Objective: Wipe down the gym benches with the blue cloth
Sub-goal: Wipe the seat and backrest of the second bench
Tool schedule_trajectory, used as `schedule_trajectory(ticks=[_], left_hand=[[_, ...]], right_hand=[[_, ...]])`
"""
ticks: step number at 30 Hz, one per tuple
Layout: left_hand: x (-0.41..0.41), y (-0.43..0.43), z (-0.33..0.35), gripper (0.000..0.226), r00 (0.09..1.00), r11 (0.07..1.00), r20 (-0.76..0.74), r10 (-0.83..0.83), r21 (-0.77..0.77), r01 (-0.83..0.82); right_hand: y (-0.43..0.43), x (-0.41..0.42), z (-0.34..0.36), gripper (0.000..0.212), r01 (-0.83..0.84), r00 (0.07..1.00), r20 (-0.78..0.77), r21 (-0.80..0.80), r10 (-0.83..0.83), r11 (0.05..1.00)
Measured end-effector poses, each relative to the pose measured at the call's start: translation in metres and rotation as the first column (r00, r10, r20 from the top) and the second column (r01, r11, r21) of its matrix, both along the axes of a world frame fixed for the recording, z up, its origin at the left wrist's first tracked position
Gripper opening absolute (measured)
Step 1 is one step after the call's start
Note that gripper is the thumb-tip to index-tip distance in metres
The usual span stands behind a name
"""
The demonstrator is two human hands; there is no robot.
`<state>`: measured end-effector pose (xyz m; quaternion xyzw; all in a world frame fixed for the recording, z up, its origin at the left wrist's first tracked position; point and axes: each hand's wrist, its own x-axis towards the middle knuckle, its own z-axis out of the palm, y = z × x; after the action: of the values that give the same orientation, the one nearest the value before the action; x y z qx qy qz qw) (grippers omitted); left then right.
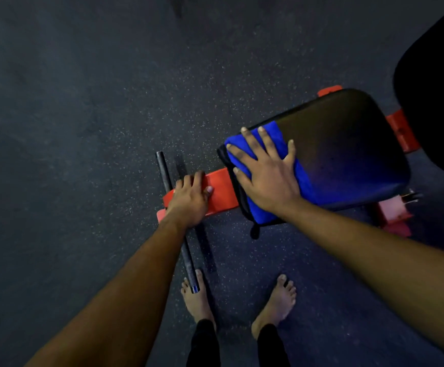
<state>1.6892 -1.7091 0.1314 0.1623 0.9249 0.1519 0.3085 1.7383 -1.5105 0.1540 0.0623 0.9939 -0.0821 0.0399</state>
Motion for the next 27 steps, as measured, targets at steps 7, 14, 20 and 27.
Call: schedule_trajectory(ticks=[7, 14, 20, 27], left_hand=[[0.001, -0.002, -0.001, 0.063, 1.000, 1.000, -0.009, -0.001, 0.011, 0.001], [-0.001, -0.003, 0.014, 0.036, 0.996, 0.983, -0.051, 0.075, 0.169, -0.065], [-0.022, 0.014, 0.034, 0.039, 0.995, 0.951, -0.100, 0.022, 0.310, 0.010], [-0.035, 0.050, 0.036, 0.042, 1.000, 0.907, -0.012, 0.022, 0.421, -0.015]], right_hand=[[-0.013, -0.060, 0.003, 0.043, 0.376, 0.926, 0.049, -0.060, -0.373, 0.925], [-0.033, 0.018, -0.002, 0.055, 0.220, 0.975, -0.033, 0.025, -0.219, 0.975], [-0.030, 0.062, 0.001, 0.055, 0.267, 0.963, -0.029, -0.017, -0.267, 0.964], [-0.030, 0.027, -0.002, 0.056, 0.413, 0.910, -0.027, -0.021, -0.413, 0.911]])
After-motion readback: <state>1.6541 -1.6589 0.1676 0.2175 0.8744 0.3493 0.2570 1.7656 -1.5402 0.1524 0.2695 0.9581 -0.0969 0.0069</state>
